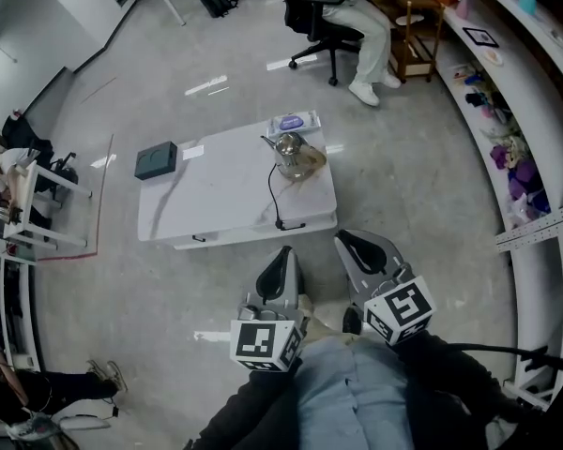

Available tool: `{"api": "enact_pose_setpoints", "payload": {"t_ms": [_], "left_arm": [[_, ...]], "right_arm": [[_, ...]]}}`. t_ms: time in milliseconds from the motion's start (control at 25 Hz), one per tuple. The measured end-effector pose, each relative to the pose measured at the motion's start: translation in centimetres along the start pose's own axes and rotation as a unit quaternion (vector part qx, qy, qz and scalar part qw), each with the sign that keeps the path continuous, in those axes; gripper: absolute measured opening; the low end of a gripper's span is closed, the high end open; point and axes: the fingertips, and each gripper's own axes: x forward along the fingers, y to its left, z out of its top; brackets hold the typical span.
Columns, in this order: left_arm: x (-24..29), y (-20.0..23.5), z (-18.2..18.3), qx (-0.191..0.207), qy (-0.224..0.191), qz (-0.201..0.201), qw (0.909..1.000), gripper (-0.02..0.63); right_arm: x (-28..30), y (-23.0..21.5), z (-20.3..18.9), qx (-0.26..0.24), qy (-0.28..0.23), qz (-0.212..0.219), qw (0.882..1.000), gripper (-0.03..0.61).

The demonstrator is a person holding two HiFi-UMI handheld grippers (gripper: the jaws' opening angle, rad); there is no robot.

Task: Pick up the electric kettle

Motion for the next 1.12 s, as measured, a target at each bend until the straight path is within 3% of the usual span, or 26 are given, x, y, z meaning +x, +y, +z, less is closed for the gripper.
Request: {"api": "enact_pose_setpoints", "payload": {"t_ms": [360,640,1120], "left_arm": [[3.1,5.2,-0.5,-0.015,0.014,-0.008,0.9998,0.002],[6.5,11.0,0.1,-0.02,0.024,-0.025,0.9992,0.002],[12.2,17.9,3.8,-0.02,0.013,-0.073,0.997,0.002]], "right_arm": [[5.6,-0.6,-0.9,-0.005,0.029,-0.011,0.999,0.043],[11.7,-1.1,-0.5,0.008,0.023,-0.034,0.999,0.043],[20.0,-2.4,2.5,-0.007,0.018,-0.078,0.997,0.043]]}}
